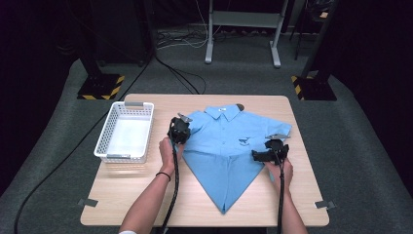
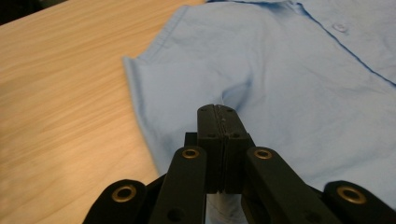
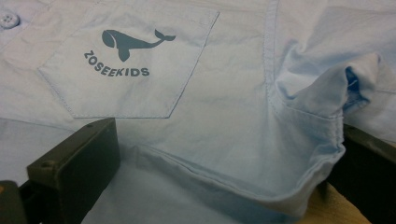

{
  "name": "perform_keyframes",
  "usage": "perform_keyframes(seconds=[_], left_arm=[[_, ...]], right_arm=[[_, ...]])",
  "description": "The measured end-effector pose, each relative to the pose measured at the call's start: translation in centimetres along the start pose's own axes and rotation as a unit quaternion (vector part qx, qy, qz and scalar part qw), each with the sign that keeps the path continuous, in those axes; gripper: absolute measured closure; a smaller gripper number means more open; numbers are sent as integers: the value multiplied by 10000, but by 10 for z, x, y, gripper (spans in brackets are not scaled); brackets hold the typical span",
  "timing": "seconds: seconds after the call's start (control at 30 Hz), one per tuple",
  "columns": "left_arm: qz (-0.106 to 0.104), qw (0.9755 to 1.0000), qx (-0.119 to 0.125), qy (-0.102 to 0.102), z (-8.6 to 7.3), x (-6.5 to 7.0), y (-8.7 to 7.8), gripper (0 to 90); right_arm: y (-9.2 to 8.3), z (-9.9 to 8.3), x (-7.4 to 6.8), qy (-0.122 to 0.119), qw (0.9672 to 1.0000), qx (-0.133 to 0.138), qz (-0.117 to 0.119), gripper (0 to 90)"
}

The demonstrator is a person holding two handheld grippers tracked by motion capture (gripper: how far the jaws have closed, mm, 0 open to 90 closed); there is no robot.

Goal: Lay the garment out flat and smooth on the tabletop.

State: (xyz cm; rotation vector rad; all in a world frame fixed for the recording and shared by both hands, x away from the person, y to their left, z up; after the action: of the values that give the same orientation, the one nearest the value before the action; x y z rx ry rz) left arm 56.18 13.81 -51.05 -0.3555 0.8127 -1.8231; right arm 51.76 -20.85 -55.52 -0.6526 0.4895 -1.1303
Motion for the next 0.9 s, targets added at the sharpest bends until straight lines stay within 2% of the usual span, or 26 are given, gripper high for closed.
perform_keyframes(seconds=[0.1, 0.27, 0.4, 0.57, 0.67, 0.77, 0.8, 0.9], left_arm=[[137, 9998, 46, -134, -4, -10, -5, 890], [443, 9988, 47, -207, -16, -25, -11, 891], [591, 9977, 28, -321, -24, -33, -12, 891], [707, 9965, -19, -444, -33, -39, -13, 890], [908, 9948, -113, -445, -41, -39, -14, 889], [918, 9945, -126, -489, -45, -39, -15, 886], [1017, 9934, -82, -533, -47, -39, -17, 833], [1022, 9931, -38, -571, -49, -38, -19, 694]], right_arm=[[0, 0, 0, 2, 10000, 2, -5, 0], [0, 0, 0, 1, 10000, 2, -6, 0], [0, 0, 0, 4, 10000, 2, -11, 0], [0, 0, 0, 6, 10000, 1, -12, 0], [0, 0, 0, 7, 10000, 1, -12, 0], [0, 0, 0, 7, 10000, 1, -13, 0], [0, 0, 0, 9, 10000, 1, -17, 0], [0, 0, 0, 6, 10000, 2, -14, 0]])
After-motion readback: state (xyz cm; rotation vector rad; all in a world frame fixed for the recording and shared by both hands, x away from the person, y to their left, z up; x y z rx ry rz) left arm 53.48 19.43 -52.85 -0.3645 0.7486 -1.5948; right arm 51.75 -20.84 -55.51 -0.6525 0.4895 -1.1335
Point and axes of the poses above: each handheld gripper's, and its own axes: y roughly forward along the jaws, z roughly out of its top, x roughly to its right, the point moved 4 cm from there along y, roughly forward along the jaws, and after that the axes turned 2 degrees about z, right-handed, at the moved point
